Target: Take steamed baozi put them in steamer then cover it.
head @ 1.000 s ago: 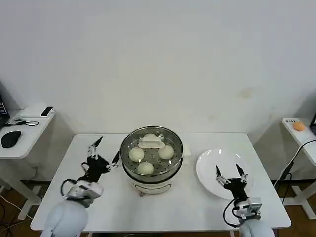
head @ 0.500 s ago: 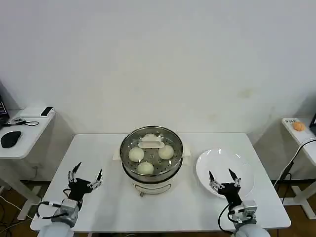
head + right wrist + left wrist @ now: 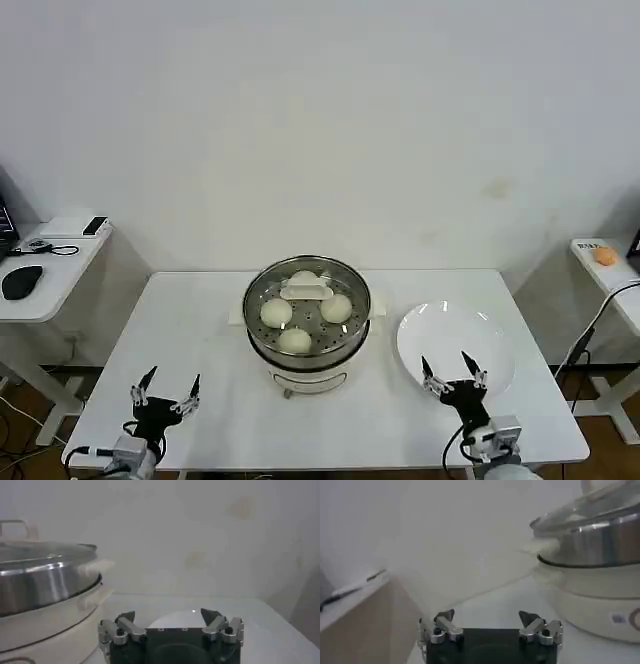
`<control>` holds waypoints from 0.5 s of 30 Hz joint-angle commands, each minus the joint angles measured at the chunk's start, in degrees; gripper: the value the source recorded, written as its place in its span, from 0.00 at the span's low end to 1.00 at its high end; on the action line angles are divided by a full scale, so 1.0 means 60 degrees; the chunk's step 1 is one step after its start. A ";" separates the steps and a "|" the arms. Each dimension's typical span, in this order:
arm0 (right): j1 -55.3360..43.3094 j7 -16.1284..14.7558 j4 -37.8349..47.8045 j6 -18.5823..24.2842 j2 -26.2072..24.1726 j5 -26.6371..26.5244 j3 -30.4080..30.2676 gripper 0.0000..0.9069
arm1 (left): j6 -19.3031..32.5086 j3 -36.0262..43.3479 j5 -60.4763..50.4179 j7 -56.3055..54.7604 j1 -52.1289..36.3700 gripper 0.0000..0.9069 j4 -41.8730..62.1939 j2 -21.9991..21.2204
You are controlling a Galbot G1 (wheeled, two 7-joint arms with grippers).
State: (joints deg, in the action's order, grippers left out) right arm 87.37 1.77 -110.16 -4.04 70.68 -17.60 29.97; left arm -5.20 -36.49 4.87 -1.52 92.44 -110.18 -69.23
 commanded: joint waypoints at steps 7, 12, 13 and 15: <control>0.0188 0.0157 -0.0030 0.0029 -0.0109 0.0271 -0.0110 1.00 | 0.0034 0.0031 0.0742 -0.0283 0.0950 1.00 -0.0660 -0.0535; 0.0173 0.0199 -0.0013 0.0033 -0.0239 0.0192 -0.0265 1.00 | -0.0388 -0.0028 0.1064 -0.0354 0.0924 1.00 -0.0644 -0.0476; 0.0153 0.0202 -0.0010 0.0027 -0.0249 0.0191 -0.0280 1.00 | -0.0426 -0.0054 0.1052 -0.0352 0.0919 1.00 -0.0651 -0.0476; 0.0099 0.0165 -0.0014 0.0023 -0.0271 0.0159 -0.0300 1.00 | -0.0452 -0.0119 0.1048 -0.0346 0.0914 1.00 -0.0678 -0.0485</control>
State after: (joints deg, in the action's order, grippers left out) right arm 88.13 2.60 -110.23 -3.95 69.54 -16.61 28.87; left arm -6.11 -36.64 9.17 -2.92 96.80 -113.11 -71.48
